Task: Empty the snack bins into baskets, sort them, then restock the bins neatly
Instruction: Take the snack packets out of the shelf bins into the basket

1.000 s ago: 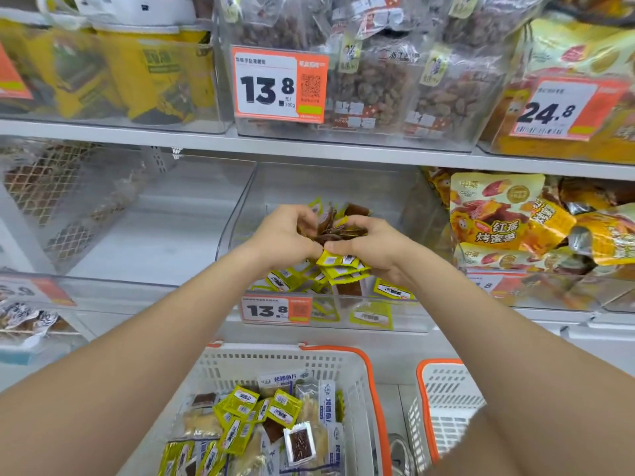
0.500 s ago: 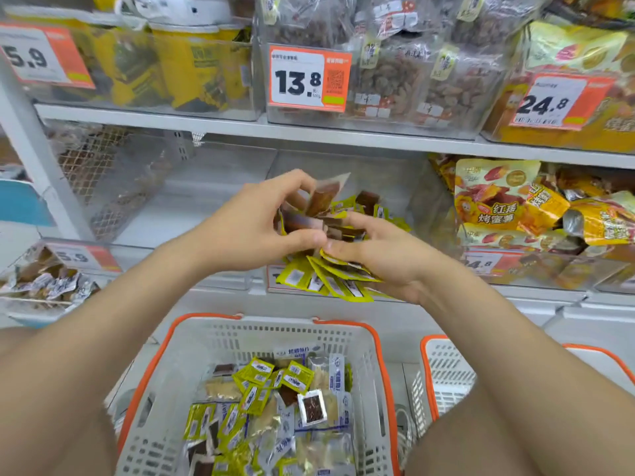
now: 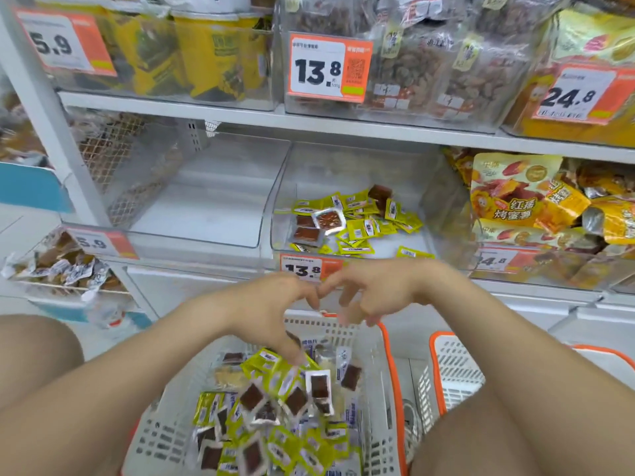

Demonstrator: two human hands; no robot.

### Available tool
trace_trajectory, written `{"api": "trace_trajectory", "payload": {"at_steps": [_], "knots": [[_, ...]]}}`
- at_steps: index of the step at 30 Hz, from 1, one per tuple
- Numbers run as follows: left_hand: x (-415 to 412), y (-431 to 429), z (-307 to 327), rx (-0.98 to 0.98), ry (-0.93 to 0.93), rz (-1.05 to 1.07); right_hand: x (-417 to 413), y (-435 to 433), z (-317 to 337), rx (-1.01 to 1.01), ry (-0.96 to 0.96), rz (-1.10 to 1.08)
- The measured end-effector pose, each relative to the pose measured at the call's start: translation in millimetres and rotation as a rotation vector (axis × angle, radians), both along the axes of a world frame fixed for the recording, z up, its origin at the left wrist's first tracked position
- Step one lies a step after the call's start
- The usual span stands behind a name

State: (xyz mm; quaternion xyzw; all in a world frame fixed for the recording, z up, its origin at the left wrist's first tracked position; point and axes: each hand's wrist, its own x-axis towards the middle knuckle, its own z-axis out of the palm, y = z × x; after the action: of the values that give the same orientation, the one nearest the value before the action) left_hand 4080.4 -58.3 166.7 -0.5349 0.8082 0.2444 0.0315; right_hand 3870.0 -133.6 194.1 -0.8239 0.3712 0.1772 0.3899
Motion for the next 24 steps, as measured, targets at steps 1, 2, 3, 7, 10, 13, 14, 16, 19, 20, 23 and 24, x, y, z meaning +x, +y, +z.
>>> {"api": "trace_trajectory", "payload": {"at_steps": [1, 2, 3, 7, 10, 13, 14, 16, 19, 20, 23, 24], "knots": [[-1, -3, 7, -0.049, 0.093, 0.056, -5, -5, 7, 0.081, -0.116, -0.091], [-3, -8, 14, -0.123, 0.228, 0.125, -9, -10, 14, 0.111, -0.256, -0.195], [-5, -15, 20, -0.206, 0.359, 0.201, -13, -17, 20, 0.072, -0.385, -0.299], [-26, -67, 35, -0.415, 0.393, 0.387, -26, -67, 9, -0.320, -0.559, -0.712], [-41, -122, 25, -0.206, 0.116, 0.466, -43, -109, -17, -0.572, -0.211, -0.651], [-47, -180, -5, 0.003, -0.051, 0.531, -52, -139, -28, -0.573, -0.041, -0.611], [-48, -196, -12, 0.025, -0.072, 0.550, -53, -149, -31, -0.561, -0.028, -0.621], [-47, -221, -26, 0.028, -0.050, 0.602, -48, -166, -34, -0.526, -0.001, -0.642], [-46, -236, -32, 0.043, -0.027, 0.604, -36, -186, -34, -0.484, 0.113, -0.595], [-45, -238, -34, 0.044, -0.055, 0.581, -33, -193, -36, -0.483, 0.153, -0.571], [-45, -244, -43, 0.012, -0.174, 0.510, -26, -206, -39, -0.485, 0.174, -0.535], [-45, -245, -43, 0.002, -0.186, 0.504, -25, -210, -42, -0.478, 0.162, -0.521]]}}
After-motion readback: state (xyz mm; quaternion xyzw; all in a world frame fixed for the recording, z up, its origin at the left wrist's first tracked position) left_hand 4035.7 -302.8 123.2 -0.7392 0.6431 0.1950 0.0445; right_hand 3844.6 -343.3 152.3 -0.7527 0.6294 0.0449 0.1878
